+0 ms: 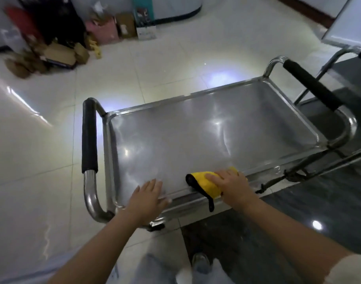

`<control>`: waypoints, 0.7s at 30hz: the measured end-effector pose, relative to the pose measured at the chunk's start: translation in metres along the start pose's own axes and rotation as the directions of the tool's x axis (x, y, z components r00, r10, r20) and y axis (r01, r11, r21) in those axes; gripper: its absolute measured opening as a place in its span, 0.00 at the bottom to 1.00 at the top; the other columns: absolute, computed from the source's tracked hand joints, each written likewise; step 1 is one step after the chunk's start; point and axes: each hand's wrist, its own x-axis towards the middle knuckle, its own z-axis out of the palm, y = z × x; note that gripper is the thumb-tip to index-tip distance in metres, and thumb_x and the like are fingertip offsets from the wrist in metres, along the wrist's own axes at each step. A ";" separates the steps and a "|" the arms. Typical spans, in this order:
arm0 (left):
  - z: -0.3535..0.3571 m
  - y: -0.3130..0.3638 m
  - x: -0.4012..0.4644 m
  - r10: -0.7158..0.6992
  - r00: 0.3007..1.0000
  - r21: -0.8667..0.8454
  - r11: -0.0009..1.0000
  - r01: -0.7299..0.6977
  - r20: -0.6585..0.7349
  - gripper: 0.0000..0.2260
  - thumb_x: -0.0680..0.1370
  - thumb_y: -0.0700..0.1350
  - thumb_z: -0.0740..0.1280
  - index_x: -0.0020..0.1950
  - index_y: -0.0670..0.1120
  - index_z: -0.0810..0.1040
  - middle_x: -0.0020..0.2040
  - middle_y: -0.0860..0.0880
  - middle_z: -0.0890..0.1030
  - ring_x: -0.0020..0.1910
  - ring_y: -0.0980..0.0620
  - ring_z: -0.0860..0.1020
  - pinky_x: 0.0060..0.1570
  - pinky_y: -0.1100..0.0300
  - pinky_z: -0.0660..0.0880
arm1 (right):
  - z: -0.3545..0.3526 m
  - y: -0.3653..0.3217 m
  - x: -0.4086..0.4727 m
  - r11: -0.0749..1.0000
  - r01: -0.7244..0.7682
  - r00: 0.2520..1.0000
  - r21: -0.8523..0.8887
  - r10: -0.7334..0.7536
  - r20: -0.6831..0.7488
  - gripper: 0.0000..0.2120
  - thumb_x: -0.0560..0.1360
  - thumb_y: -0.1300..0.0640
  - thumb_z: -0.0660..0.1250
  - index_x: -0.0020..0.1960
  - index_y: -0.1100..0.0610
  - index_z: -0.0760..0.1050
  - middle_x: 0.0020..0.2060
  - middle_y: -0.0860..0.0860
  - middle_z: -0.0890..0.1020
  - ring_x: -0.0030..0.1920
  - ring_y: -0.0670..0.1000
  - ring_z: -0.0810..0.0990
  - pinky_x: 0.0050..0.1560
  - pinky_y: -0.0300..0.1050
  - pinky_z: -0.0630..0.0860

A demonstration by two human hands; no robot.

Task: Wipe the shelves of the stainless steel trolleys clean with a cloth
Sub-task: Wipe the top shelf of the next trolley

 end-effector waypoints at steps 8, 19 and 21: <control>0.010 0.007 -0.052 -0.007 0.999 -0.028 1.000 0.006 -0.039 0.34 0.80 0.63 0.50 0.79 0.47 0.45 0.80 0.46 0.46 0.78 0.48 0.45 0.75 0.49 0.45 | -0.011 -0.024 -0.037 0.994 -0.043 0.997 0.105 0.050 -0.062 0.31 0.62 0.64 0.75 0.64 0.50 0.76 0.56 0.55 0.81 0.51 0.62 0.80 0.47 0.55 0.77; 0.058 0.016 -0.098 -0.010 0.992 -0.092 0.996 -0.001 -0.123 0.31 0.81 0.62 0.51 0.79 0.48 0.49 0.80 0.47 0.50 0.78 0.49 0.48 0.76 0.49 0.46 | 0.016 -0.038 -0.081 0.997 0.025 0.999 0.070 -0.027 0.029 0.32 0.72 0.62 0.67 0.72 0.45 0.65 0.70 0.50 0.69 0.67 0.56 0.69 0.61 0.53 0.70; 0.069 0.021 -0.101 -0.058 0.990 -0.113 0.993 0.044 -0.125 0.31 0.81 0.62 0.51 0.79 0.48 0.49 0.79 0.46 0.51 0.78 0.48 0.48 0.75 0.49 0.46 | 0.020 -0.026 -0.080 0.997 0.044 0.997 0.065 -0.048 0.063 0.31 0.73 0.60 0.66 0.73 0.44 0.63 0.71 0.50 0.68 0.68 0.56 0.67 0.62 0.53 0.69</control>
